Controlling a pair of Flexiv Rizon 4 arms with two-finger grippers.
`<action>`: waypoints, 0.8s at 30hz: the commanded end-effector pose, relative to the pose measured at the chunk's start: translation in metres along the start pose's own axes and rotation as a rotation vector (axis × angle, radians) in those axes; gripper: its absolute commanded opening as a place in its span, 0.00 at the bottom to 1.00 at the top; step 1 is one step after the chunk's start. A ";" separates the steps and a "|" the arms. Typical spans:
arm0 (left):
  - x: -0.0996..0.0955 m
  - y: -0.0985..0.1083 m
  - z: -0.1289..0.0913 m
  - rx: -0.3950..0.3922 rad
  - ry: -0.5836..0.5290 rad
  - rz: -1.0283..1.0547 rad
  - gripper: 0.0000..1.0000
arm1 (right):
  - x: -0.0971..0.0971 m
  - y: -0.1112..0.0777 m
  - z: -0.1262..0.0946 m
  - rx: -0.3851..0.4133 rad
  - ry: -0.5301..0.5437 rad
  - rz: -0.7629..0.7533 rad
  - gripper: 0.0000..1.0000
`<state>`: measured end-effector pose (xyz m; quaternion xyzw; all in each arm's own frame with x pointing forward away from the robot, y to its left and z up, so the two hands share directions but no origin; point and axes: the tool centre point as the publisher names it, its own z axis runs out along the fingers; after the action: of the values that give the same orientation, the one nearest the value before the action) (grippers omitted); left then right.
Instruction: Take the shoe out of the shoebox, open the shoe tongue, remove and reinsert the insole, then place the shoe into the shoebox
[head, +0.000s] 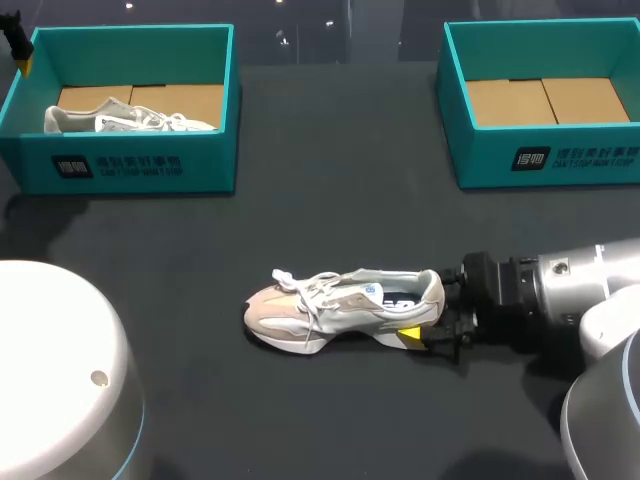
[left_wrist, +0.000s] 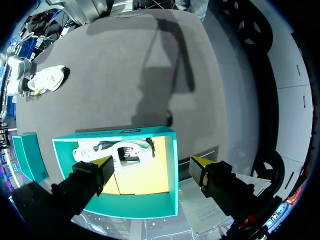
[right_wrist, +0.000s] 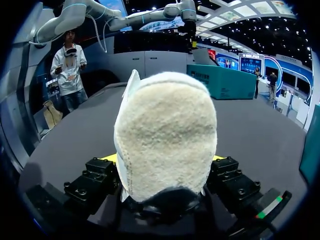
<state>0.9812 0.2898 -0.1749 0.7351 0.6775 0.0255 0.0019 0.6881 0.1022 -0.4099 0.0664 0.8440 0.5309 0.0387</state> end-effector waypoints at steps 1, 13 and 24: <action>0.000 -0.002 0.000 -0.003 0.002 0.001 1.00 | -0.001 -0.002 0.002 0.008 0.006 -0.003 0.00; 0.000 -0.002 0.000 -0.003 0.002 0.001 1.00 | -0.002 -0.003 0.002 0.004 0.018 -0.012 0.00; 0.000 -0.002 0.000 -0.003 0.002 0.001 1.00 | -0.002 -0.003 0.002 0.004 0.018 -0.012 0.00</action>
<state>0.9812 0.2898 -0.1748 0.7351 0.6775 0.0255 0.0019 0.6887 0.1020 -0.4098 0.0570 0.8442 0.5319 0.0350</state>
